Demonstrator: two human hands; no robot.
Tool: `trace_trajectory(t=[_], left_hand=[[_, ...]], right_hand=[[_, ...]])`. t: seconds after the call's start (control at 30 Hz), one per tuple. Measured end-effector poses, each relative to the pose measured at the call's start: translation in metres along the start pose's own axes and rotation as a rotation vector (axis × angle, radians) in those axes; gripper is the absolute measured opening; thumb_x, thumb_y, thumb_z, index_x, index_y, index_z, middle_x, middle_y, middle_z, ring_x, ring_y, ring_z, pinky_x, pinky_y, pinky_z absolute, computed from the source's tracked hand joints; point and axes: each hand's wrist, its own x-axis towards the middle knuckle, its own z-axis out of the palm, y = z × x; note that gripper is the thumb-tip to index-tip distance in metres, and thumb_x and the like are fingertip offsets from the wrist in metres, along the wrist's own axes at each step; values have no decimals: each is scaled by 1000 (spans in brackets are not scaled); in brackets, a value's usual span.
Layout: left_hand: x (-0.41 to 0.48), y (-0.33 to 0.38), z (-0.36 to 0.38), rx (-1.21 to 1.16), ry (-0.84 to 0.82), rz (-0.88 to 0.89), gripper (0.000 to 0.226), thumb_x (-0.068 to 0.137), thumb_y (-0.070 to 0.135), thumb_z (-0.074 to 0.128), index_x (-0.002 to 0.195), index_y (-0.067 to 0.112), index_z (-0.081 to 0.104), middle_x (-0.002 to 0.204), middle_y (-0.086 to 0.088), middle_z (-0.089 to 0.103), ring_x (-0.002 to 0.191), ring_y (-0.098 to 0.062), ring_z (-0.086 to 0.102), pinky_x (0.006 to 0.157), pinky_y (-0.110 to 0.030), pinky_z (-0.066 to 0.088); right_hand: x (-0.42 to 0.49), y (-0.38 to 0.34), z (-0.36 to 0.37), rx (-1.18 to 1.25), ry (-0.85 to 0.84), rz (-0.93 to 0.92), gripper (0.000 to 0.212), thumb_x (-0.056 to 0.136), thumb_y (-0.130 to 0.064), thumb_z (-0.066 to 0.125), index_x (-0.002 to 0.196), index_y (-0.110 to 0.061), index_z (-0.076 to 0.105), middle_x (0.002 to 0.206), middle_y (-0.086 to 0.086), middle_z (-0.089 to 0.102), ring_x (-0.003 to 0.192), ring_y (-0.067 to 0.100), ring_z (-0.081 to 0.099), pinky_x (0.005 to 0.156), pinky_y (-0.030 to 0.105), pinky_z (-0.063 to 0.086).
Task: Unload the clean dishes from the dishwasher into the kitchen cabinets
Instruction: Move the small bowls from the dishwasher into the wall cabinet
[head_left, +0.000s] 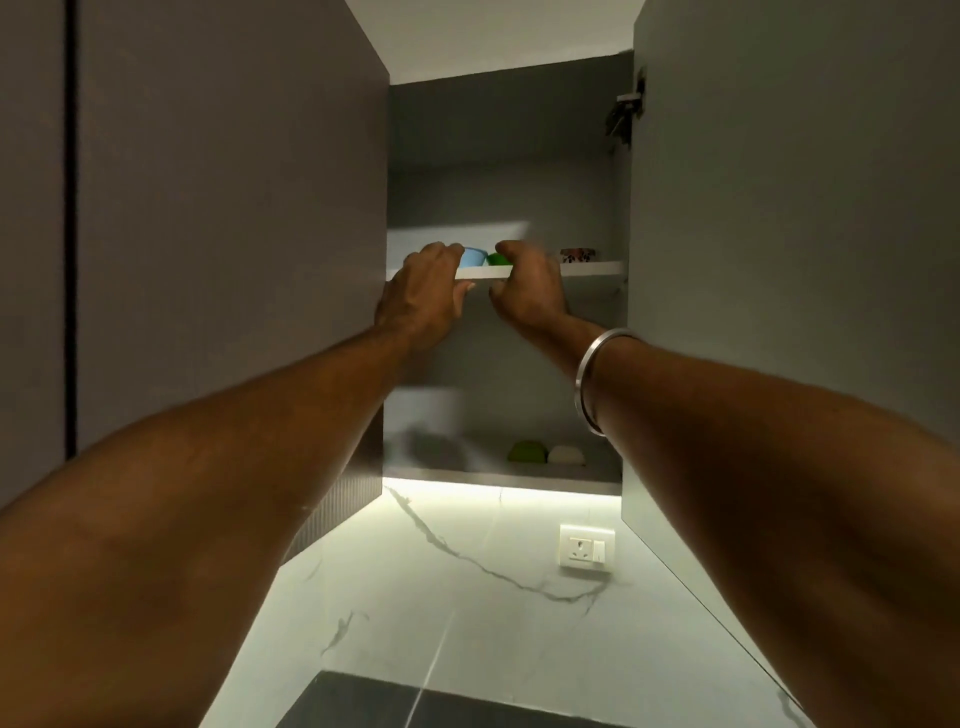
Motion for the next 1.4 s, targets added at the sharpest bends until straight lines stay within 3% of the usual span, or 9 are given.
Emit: trace_trajectory(t=[0.07, 0.17, 0.37, 0.7, 0.93, 1.1, 1.2, 1.33, 1.4], left_hand=[[-16, 12, -13, 9, 6, 3, 54, 101, 28, 63, 150, 14, 45, 144, -10, 53, 128, -29, 52, 104, -42, 46], [-41, 30, -30, 25, 6, 3, 53, 102, 32, 62, 150, 16, 44, 148, -8, 49, 131, -29, 48, 106, -44, 46], [-88, 73, -61, 3, -22, -37, 57, 101, 35, 62, 151, 15, 42, 148, -9, 49, 134, -28, 47, 106, -41, 45], [-179, 140, -111, -150, -119, -110, 51, 104, 28, 57, 152, 16, 44, 154, -7, 46, 142, -26, 44, 115, -41, 42], [-229, 169, -130, -281, -104, -211, 47, 103, 32, 59, 148, 21, 50, 148, -3, 52, 128, -24, 56, 105, -42, 52], [-254, 197, -130, -533, -83, -311, 41, 102, 24, 61, 143, 15, 56, 140, -5, 59, 124, -22, 60, 102, -35, 53], [-267, 219, -128, -674, -116, -382, 37, 103, 17, 59, 140, 12, 59, 138, -5, 62, 123, -20, 61, 98, -26, 51], [-287, 242, -116, -907, -179, -508, 21, 103, 19, 56, 119, 19, 70, 110, 2, 73, 97, -19, 70, 81, -43, 64], [-298, 251, -110, -1013, -242, -599, 21, 103, 19, 54, 116, 21, 70, 108, 2, 74, 97, -21, 72, 74, -44, 65]], right_hand=[[-21, -8, -14, 20, -15, 4, 48, 88, -1, 68, 134, -9, 59, 129, 7, 63, 120, 21, 56, 103, 31, 45], [-47, -15, -30, 37, -9, -22, 48, 82, -4, 67, 129, -13, 64, 122, 7, 65, 114, 24, 60, 101, 41, 52], [-97, -27, -70, 27, -57, -8, 50, 92, -13, 65, 141, -11, 53, 142, 10, 54, 135, 28, 44, 111, 37, 37], [-188, -44, -127, 110, -70, 89, 56, 92, -20, 71, 144, -18, 49, 147, 4, 50, 139, 26, 42, 110, 39, 39], [-240, -59, -175, 54, -51, 92, 54, 92, -13, 69, 143, -21, 51, 148, 1, 49, 139, 23, 41, 111, 37, 39], [-264, -60, -199, 38, -13, 37, 54, 92, -10, 68, 143, -20, 52, 146, 0, 50, 136, 21, 44, 110, 33, 39], [-279, -56, -206, 36, 39, 14, 51, 91, -8, 68, 139, -21, 55, 141, 0, 54, 130, 20, 50, 107, 41, 48], [-301, -51, -217, -10, 138, 13, 42, 91, -9, 68, 131, -18, 62, 130, 3, 59, 121, 19, 55, 101, 38, 52], [-313, -49, -223, -15, 159, 52, 40, 90, -6, 68, 129, -17, 63, 127, 3, 58, 116, 17, 57, 97, 35, 55]])
